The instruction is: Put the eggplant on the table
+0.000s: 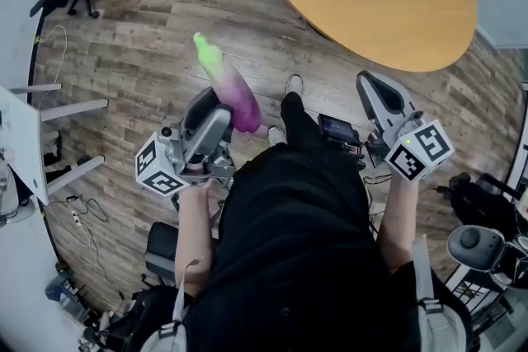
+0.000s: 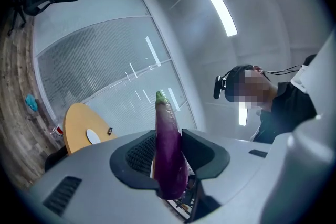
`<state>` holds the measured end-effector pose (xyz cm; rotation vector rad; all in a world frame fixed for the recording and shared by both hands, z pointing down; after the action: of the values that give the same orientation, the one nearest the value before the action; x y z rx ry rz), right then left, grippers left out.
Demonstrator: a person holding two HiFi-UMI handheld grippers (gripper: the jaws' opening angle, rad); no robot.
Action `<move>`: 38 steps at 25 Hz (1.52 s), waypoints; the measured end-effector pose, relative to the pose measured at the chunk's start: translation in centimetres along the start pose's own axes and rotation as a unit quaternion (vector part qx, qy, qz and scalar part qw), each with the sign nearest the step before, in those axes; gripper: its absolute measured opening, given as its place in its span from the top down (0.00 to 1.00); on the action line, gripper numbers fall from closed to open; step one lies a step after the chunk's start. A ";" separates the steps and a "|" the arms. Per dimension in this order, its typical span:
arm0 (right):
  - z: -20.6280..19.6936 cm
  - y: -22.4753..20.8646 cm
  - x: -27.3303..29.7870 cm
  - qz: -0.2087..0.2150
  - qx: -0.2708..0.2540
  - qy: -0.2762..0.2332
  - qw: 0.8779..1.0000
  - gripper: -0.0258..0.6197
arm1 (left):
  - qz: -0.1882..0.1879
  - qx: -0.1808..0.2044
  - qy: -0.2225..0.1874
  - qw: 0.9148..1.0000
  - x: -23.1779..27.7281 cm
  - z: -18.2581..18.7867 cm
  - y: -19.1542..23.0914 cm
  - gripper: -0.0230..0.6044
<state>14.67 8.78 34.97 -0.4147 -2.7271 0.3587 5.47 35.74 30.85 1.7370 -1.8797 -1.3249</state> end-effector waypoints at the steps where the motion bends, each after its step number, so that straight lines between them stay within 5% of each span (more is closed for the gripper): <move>1: 0.6 -0.5 1.0 0.006 -0.002 0.000 1.000 0.93 | 0.004 0.004 0.001 1.000 0.6 0.6 0.6 0.71; 8: 4.7 -5.7 6.0 0.024 -0.005 -0.005 1.000 0.93 | 0.013 0.000 -0.033 0.999 5.4 5.0 5.1 0.71; 17: 7.3 -12.0 8.4 0.011 0.007 -0.014 1.000 0.93 | 0.021 -0.008 -0.005 1.000 12.3 6.3 10.5 0.71; 25: 7.5 -16.6 6.9 -0.023 0.032 -0.035 0.999 0.93 | 0.062 -0.011 0.045 0.997 17.4 5.2 15.1 0.71; 32: 6.9 -17.0 7.1 -0.058 0.048 -0.042 0.996 0.93 | 0.100 0.006 0.136 0.986 19.6 4.0 19.0 0.71; 38: 7.6 -17.9 7.5 -0.108 0.061 -0.058 0.991 0.93 | 0.080 -0.011 0.188 0.979 22.0 4.2 22.5 0.71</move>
<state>0.86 -6.74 35.73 -0.0661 -2.8074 0.5019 -17.83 14.99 36.99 1.6474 -1.7369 -0.8810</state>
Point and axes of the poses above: the fingertips, and each gripper's own axes: x forward along the fingers, y to its left, z out of its top, the point moved 4 cm from there along -x, backward along the fingers, and after that the axes turned 4 degrees about -x, right-handed, at the moved point
